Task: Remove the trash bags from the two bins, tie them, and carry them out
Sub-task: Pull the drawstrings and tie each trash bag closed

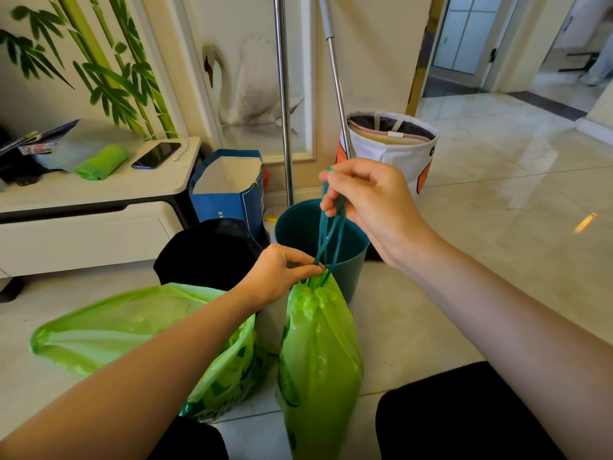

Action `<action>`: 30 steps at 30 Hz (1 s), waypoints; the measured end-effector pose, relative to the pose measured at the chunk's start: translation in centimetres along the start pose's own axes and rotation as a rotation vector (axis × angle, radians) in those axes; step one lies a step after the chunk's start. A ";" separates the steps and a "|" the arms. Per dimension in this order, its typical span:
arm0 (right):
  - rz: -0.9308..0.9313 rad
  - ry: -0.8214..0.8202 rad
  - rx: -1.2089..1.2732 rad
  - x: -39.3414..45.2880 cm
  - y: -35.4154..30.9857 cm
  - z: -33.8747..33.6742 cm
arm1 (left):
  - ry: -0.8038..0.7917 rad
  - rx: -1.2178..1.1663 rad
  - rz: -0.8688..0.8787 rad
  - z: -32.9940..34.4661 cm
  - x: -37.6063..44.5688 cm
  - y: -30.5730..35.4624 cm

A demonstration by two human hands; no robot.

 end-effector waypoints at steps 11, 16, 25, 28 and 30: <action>-0.011 0.194 -0.184 1.1 1.0 -3.8 | 0.056 -0.447 -0.305 0.5 0.2 -3.3; -0.265 0.126 -0.665 1.5 -1.2 -4.2 | 0.041 -0.452 -0.364 0.7 0.1 -3.8; -0.214 0.039 -0.428 0.9 -0.9 -2.2 | -0.079 -0.124 -0.251 1.2 -0.2 -1.7; -0.163 0.042 -0.327 1.0 -0.3 -2.1 | -0.199 -0.002 -0.149 2.2 -0.4 -0.4; -0.150 0.046 -0.307 1.2 0.0 -2.1 | -0.228 0.011 -0.129 2.5 -0.5 0.0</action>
Point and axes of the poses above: each hand's wrist, its own x-axis towards the middle knuckle, its own z-axis out of the palm, y = z × x, the point moved 9 cm from there along x, towards the middle knuckle, and after that the axes turned 8 degrees about -z, right-handed, at the moved point
